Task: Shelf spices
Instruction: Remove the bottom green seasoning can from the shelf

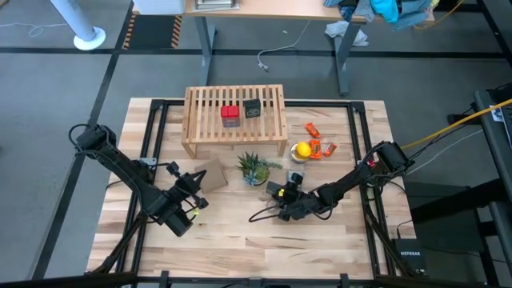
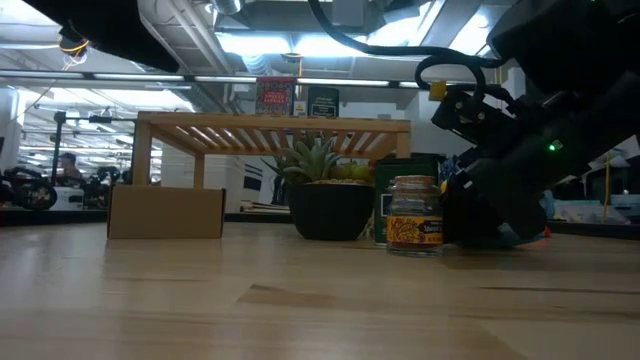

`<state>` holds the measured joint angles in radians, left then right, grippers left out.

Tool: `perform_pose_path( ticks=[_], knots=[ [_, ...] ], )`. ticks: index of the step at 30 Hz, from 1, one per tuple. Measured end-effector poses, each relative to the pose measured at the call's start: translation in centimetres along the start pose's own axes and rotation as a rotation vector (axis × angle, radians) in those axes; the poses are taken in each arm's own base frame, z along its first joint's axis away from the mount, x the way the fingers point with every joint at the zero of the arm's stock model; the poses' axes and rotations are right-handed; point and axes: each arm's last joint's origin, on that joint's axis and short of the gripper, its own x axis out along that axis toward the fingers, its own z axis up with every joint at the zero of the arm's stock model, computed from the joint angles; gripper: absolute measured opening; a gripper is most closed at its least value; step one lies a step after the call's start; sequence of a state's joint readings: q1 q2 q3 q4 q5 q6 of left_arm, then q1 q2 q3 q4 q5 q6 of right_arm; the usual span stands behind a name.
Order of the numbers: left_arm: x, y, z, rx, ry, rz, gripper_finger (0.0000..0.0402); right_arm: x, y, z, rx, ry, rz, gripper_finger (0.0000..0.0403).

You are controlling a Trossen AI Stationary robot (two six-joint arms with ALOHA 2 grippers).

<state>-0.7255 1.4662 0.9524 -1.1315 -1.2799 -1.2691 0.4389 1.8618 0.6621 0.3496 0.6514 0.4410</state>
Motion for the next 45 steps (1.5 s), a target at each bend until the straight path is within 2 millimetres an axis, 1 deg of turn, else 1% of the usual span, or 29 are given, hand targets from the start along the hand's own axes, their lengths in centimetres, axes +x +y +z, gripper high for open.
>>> perform_pose_path(
  ticks=[3, 5, 7, 8, 10, 14, 16, 20, 24, 27, 34, 45],
  knots=[
    [0.0, -0.3, 0.0, -0.050, -0.002, -0.004, 0.0000, 0.0, 0.0, 0.0, -0.001, 0.000, 0.000, 0.0179],
    [0.1, -0.5, -0.2, 0.000, -0.007, 0.000, 0.0000, 0.0, 0.0, 0.0, -0.001, 0.000, -0.001, 0.0179],
    [0.1, -0.5, -0.7, 0.006, -0.045, 0.010, 0.0000, 0.0, 0.0, 0.0, -0.002, 0.000, -0.002, 0.0179],
    [0.1, -0.3, -1.2, -0.004, -0.071, 0.018, 0.0000, 0.0, 0.0, 0.0, -0.002, 0.001, -0.002, 0.0179],
    [0.2, 0.2, -2.9, -0.037, -0.097, 0.018, 0.0000, 0.0, 0.0, 0.0, -0.003, 0.001, -0.002, 0.0179],
    [-0.1, 1.5, -6.7, -0.176, -0.170, -0.027, 0.0000, 0.0, 0.0, 0.0, -0.003, 0.002, -0.002, 0.0179],
    [-0.3, 2.2, -8.2, -0.234, -0.212, -0.064, 0.0000, 0.0, 0.0, 0.0, -0.004, 0.001, -0.003, 0.0179],
    [-0.5, 3.3, -10.1, -0.304, -0.314, -0.143, 0.0000, 0.0, 0.0, 0.0, -0.001, -0.004, -0.006, 0.0179],
    [-0.4, 3.5, -11.3, -0.367, -0.328, -0.183, 0.0000, 0.0, 0.0, 0.1, 0.003, -0.011, -0.007, 0.0179],
    [-0.4, 3.1, -11.7, -0.394, -0.326, -0.191, 0.0000, 0.0, 0.0, 0.1, 0.004, -0.013, -0.007, 0.0179],
    [-0.5, 2.3, -11.8, -0.371, -0.327, -0.186, 0.0000, 0.0, 0.0, 0.1, 0.006, -0.015, -0.006, 0.0179],
    [-0.4, 2.1, -12.0, -0.168, -0.237, -0.155, 0.0000, 0.0, 0.0, 0.1, 0.007, -0.017, -0.007, 0.0179]
  ],
)
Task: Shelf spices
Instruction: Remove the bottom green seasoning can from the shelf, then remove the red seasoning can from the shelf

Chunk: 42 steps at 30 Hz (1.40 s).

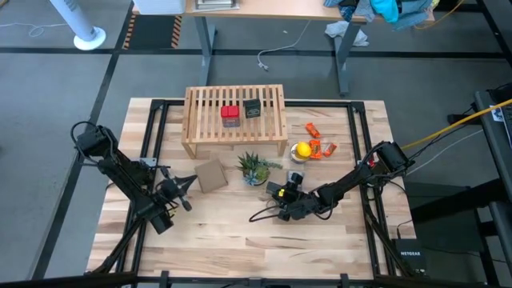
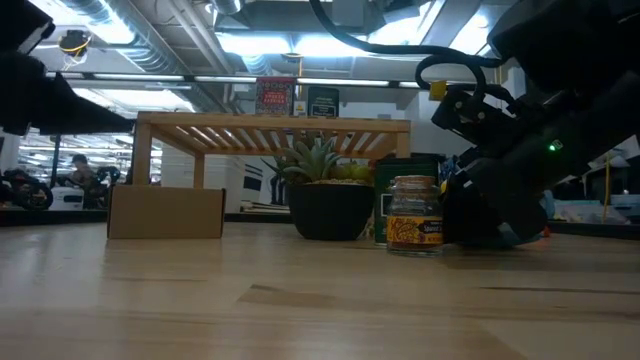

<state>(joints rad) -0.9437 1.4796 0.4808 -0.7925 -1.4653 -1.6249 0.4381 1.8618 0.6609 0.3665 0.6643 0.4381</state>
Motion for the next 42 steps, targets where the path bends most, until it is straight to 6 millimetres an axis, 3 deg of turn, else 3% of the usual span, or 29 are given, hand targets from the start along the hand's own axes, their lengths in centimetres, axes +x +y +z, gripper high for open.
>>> perform_pose_path(
  ticks=[15, 18, 25, 29, 42],
  knots=[
    [0.0, 0.0, -0.2, 0.148, 0.073, -0.002, 0.0000, 0.0, 0.3, 0.3, 0.030, -0.020, 0.040, 0.0186],
    [0.0, 0.0, -0.2, 0.149, 0.073, -0.002, 0.0000, 0.0, 0.3, 0.3, 0.054, -0.007, 0.065, 0.0217],
    [0.0, 0.0, -0.2, 0.149, 0.073, -0.001, 0.0000, -0.3, 0.1, 0.4, 0.052, 0.006, 0.060, 0.0343],
    [0.0, 0.0, -0.2, 0.149, 0.073, -0.001, 0.0000, -1.0, -0.3, 0.5, 0.024, 0.052, 0.053, 0.0391],
    [0.0, 0.0, -0.2, 0.148, 0.075, -0.002, 0.0000, -5.0, -2.7, 2.5, 0.089, 0.158, 0.044, 0.0355]
  ],
)
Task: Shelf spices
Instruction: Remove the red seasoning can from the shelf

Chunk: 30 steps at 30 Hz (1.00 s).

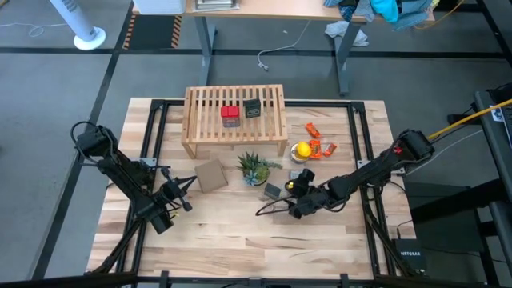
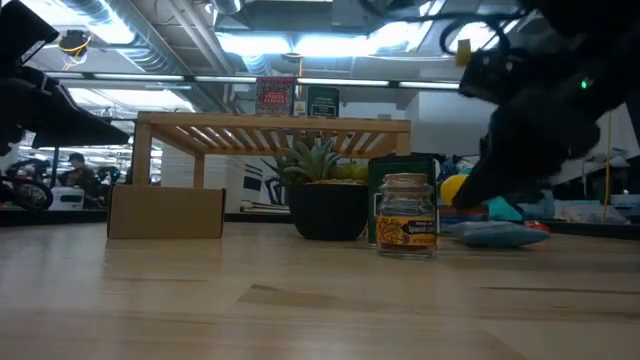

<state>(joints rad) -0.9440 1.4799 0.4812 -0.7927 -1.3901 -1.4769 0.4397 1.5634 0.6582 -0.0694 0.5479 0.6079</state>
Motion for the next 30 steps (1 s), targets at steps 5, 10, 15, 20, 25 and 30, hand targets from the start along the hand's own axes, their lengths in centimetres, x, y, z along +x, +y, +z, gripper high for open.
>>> perform_pose_path(
  ticks=[5, 10, 15, 20, 25, 30],
  knots=[
    [0.0, 0.0, 0.0, 0.000, 0.000, 0.000, 0.0000, -1.8, -1.0, 0.8, -0.010, -0.032, -0.049, 0.0347],
    [0.0, 0.0, 0.0, 0.000, 0.000, 0.000, 0.0000, -3.5, -2.1, 1.4, -0.016, -0.060, -0.099, 0.0347],
    [0.0, 0.0, 0.0, 0.000, 0.000, 0.000, 0.0000, -4.6, -2.7, 2.1, -0.015, -0.131, -0.146, 0.0347],
    [0.0, 0.0, 0.0, 0.000, 0.000, 0.000, 0.0000, -5.6, -3.2, 2.7, -0.035, -0.198, -0.193, 0.0347],
    [0.0, 0.0, 0.0, 0.000, 0.000, 0.000, 0.0000, -6.8, -3.7, 3.3, -0.018, -0.247, -0.189, 0.0347],
    [0.3, 0.0, 0.1, -0.031, -0.017, 0.020, 0.0000, -8.1, -4.3, 3.9, 0.002, -0.288, -0.166, 0.0347]
  ],
)
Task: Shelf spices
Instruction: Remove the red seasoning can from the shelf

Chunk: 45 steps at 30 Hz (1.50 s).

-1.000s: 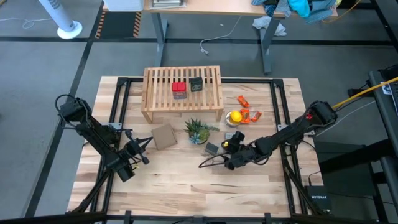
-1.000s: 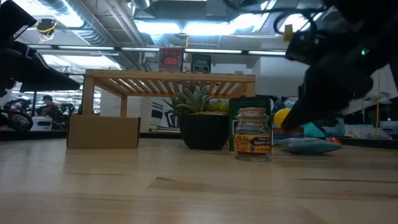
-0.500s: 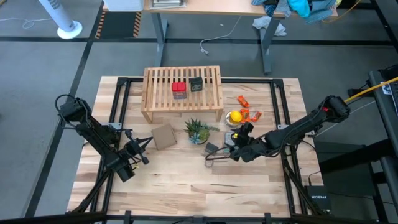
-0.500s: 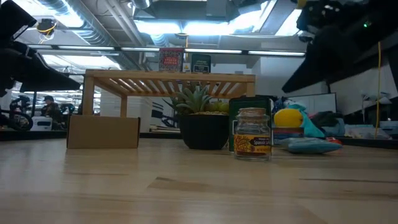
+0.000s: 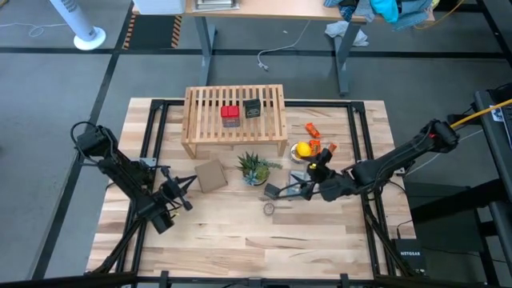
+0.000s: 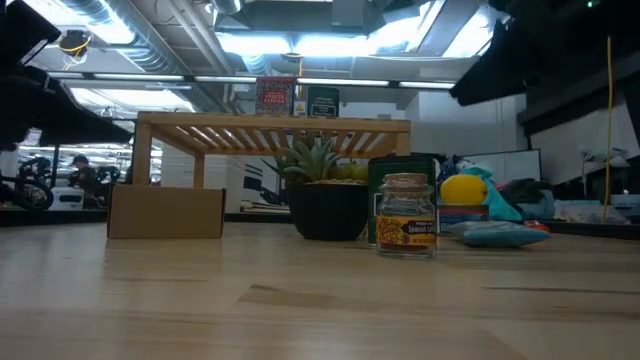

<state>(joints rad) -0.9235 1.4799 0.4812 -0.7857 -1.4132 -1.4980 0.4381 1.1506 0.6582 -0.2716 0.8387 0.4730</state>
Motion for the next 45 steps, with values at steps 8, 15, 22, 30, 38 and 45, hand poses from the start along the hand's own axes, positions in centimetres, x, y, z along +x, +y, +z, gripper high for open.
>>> perform_pose_path(
  ticks=[8, 15, 22, 30, 38, 45],
  knots=[
    [2.0, -0.3, 1.0, -0.203, -0.136, 0.115, 0.0000, -1.1, -1.0, 1.0, 0.015, -0.059, -0.012, 0.0347],
    [5.0, -0.4, 3.0, -0.196, -0.099, 0.286, 0.0000, -1.2, -1.1, 1.1, 0.016, -0.063, -0.007, 0.0347],
    [6.1, -1.9, 6.6, -0.042, -0.065, 0.329, 0.0000, -1.2, -1.1, 1.0, -0.004, -0.057, 0.001, 0.0347],
    [7.8, -2.9, 11.2, -0.040, 0.055, 0.323, 0.0000, -1.2, -1.3, 0.6, -0.041, -0.025, -0.006, 0.0347],
    [12.1, -1.5, 13.6, 0.025, 0.386, 0.213, 0.0030, -1.2, -1.4, 0.3, -0.071, 0.004, -0.008, 0.0347],
    [14.8, -1.0, 14.8, 0.097, 0.420, 0.094, 0.0123, -1.2, -1.4, 0.2, -0.077, 0.009, -0.008, 0.0347]
  ],
)
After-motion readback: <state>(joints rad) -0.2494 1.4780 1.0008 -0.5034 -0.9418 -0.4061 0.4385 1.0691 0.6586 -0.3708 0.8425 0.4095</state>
